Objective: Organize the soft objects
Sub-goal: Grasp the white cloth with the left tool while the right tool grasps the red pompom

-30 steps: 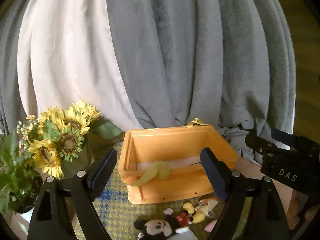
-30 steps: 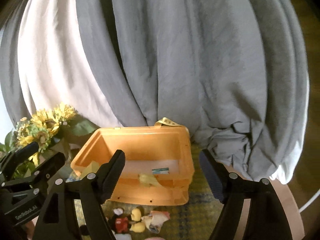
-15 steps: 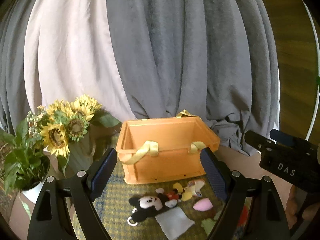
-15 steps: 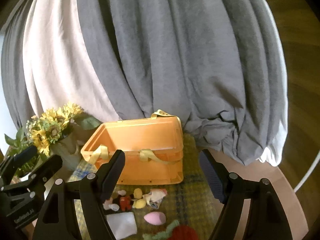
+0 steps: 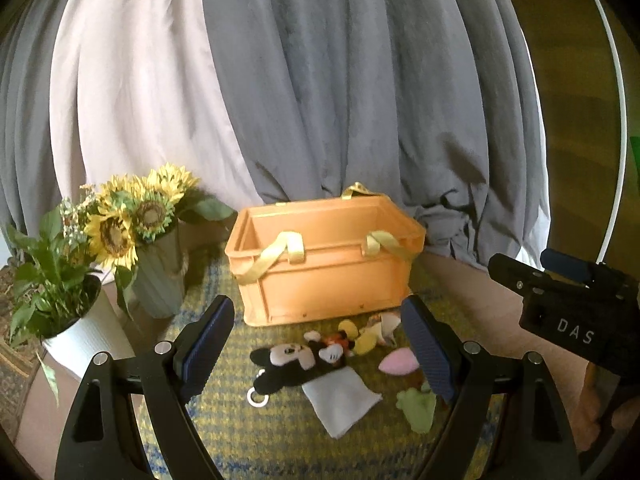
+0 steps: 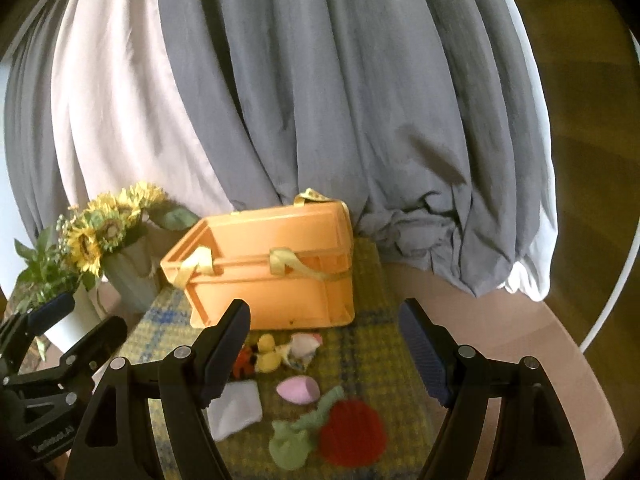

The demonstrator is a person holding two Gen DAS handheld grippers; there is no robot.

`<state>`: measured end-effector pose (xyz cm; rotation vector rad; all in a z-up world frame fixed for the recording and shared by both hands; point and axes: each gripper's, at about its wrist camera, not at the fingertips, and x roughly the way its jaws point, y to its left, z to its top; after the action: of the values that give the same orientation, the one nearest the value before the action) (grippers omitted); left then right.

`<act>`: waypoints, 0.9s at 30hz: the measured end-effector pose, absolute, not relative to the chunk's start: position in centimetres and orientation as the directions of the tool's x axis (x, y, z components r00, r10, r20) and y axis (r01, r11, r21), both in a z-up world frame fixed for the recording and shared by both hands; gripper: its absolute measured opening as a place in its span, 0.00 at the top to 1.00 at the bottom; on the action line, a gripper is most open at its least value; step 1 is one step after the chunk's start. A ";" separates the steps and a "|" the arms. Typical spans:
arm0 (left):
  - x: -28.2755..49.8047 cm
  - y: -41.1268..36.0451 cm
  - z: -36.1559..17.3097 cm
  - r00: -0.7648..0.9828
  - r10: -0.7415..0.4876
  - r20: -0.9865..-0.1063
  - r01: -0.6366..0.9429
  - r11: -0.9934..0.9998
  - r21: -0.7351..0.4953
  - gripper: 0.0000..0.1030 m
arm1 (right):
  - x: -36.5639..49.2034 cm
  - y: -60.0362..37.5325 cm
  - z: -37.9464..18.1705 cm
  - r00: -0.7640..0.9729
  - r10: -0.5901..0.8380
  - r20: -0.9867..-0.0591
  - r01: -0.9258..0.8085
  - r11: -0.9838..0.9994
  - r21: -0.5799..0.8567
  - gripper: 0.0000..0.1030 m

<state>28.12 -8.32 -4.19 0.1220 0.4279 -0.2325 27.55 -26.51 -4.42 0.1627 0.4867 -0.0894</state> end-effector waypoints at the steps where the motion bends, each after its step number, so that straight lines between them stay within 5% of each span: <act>1: 28.0 -8.4 -4.5 0.881 -0.198 -0.429 0.250 0.966 0.069 0.17 | 27.4 -26.6 -4.6 0.878 -0.044 -0.476 0.124 0.983 0.137 0.25; 27: 29.2 -10.4 -13.0 0.796 -0.166 -0.582 0.307 0.939 0.152 0.23 | 27.3 -26.9 -13.5 0.734 -0.014 -0.679 0.138 0.982 0.130 0.25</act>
<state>29.15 -10.40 -12.96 0.2453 0.5995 -0.2568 27.33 -26.89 -13.46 0.1762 0.7423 -0.0838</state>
